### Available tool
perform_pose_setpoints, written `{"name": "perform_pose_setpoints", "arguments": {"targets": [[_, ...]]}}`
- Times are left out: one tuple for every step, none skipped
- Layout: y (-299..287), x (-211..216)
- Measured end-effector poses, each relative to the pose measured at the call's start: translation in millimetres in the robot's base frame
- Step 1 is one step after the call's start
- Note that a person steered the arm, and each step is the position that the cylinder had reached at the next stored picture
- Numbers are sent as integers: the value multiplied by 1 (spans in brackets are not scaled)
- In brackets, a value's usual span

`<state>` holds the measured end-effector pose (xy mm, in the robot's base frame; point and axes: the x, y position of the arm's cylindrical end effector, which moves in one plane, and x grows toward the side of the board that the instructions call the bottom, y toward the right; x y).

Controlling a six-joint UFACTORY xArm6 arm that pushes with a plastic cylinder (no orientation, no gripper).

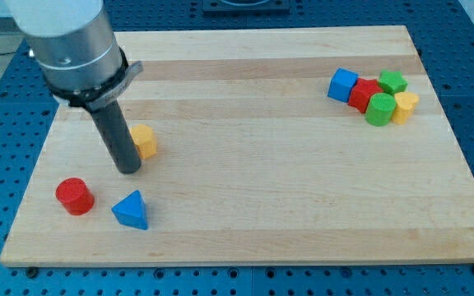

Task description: Move the red circle left to the yellow hexagon

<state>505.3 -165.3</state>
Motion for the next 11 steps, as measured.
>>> {"name": "perform_pose_setpoints", "arguments": {"targets": [[-2,35],[-22,62],[-48,88],[-60,74],[-43,39],[-39,23],[-69,26],[-80,19],[-80,2],[-71,-17],[-51,-28]]}}
